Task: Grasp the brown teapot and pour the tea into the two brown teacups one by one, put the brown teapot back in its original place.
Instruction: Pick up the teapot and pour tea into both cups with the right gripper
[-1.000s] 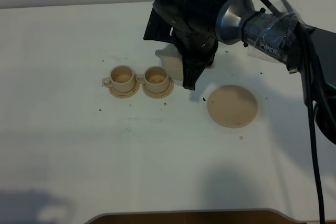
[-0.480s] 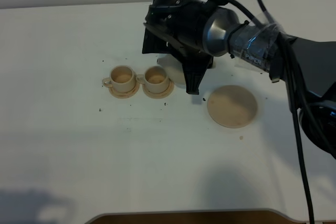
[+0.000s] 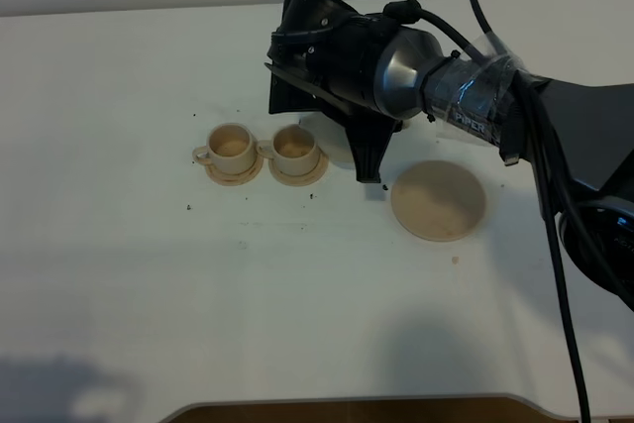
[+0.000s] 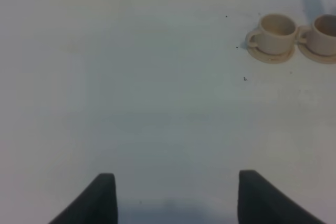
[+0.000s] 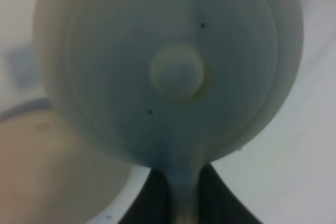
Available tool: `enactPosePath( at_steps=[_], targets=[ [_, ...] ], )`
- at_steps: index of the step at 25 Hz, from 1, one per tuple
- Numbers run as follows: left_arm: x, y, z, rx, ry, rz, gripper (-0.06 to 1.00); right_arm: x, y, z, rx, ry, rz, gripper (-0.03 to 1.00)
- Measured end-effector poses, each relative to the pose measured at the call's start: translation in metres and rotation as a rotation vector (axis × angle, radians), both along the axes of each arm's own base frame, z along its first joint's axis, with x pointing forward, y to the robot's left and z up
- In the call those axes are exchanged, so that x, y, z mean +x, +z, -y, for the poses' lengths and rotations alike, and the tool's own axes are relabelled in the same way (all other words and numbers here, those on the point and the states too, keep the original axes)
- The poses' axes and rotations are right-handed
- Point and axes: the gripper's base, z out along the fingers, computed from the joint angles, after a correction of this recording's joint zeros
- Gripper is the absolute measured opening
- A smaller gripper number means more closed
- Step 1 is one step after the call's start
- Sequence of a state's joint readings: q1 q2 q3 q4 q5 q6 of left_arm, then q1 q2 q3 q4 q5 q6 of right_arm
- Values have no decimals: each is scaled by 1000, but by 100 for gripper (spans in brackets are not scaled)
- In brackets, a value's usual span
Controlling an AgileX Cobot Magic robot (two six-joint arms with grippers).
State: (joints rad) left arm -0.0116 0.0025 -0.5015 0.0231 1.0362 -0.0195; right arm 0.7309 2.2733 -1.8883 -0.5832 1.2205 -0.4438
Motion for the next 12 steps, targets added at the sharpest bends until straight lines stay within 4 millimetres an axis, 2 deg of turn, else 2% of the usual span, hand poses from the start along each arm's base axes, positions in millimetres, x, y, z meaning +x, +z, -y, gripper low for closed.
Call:
enactPosePath(
  at_steps=[5,12],
  targets=[
    [0,0,0,0,0,0,51,-2,-10,6,-71,17,-3,12],
    [0,0,0,0,0,0,51,-5,-10,0,-102,53,22,12]
  ],
)
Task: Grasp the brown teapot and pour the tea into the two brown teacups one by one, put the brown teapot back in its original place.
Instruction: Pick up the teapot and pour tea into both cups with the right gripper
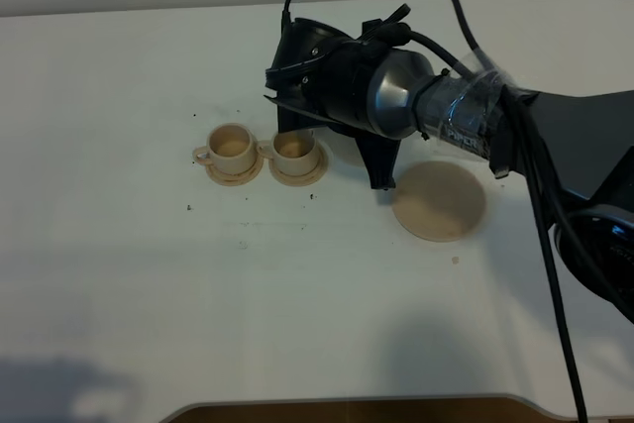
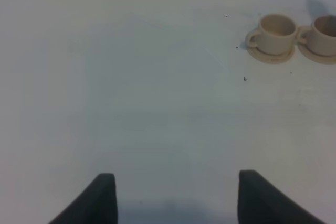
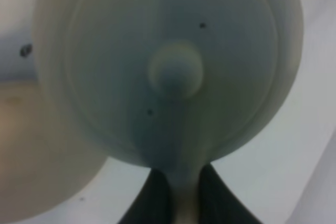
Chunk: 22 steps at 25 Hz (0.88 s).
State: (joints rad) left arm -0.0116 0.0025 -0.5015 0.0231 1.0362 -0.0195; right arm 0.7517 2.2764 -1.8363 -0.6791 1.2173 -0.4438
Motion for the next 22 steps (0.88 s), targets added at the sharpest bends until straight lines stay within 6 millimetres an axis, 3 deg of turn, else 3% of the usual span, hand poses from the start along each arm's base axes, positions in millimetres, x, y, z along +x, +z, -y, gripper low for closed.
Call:
enactPosePath(
  at_steps=[6,22],
  targets=[
    [0,0,0,0,0,0,51,-1,-6,-5,-49,35,19,12],
    [0,0,0,0,0,0,51,4,2,-7,-71,60,72,12]
  ],
)
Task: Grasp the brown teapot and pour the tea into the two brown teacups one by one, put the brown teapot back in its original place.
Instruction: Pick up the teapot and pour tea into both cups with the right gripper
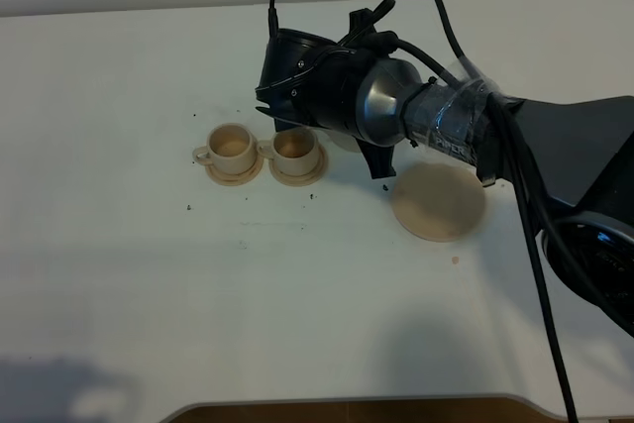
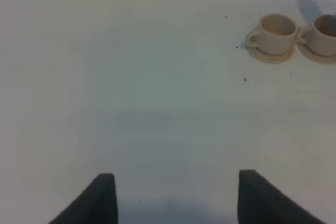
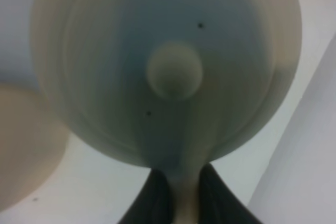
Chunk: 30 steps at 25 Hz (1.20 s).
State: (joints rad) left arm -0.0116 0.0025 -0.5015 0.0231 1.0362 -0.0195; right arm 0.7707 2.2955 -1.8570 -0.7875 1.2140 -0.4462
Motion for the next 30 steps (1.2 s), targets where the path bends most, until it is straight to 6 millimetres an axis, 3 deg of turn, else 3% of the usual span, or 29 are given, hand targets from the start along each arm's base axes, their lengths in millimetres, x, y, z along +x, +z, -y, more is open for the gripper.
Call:
enactPosePath(
  at_steps=[30],
  targets=[
    [0,0,0,0,0,0,51,-1,4,-7,-74,105,26,12]
  ],
)
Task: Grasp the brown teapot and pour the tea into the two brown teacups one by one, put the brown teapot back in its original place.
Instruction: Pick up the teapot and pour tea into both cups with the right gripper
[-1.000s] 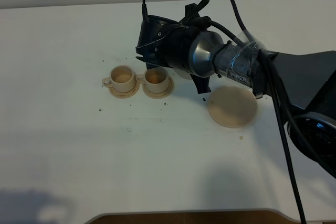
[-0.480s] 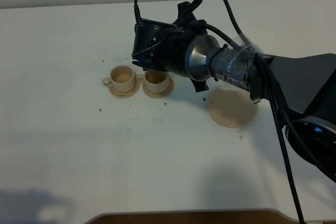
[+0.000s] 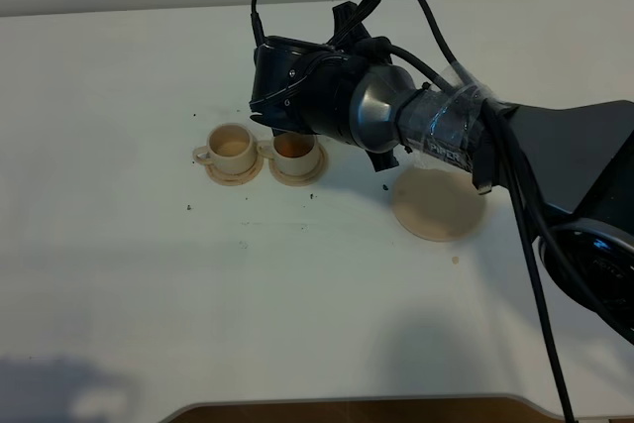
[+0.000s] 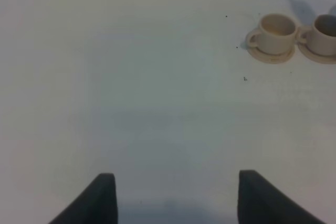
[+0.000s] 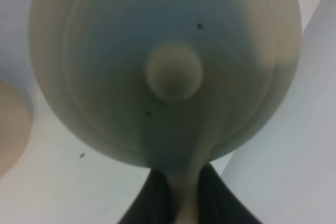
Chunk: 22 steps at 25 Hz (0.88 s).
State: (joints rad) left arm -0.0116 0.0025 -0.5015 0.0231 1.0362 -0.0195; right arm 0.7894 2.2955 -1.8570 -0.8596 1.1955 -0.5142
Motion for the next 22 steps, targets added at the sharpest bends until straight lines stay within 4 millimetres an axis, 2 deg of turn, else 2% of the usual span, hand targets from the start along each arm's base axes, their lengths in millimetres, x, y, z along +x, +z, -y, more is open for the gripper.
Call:
enactPosePath(
  at_steps=[22],
  targets=[
    [0,0,0,0,0,0,51,4,6,-8,-101,163,36,12]
  ],
)
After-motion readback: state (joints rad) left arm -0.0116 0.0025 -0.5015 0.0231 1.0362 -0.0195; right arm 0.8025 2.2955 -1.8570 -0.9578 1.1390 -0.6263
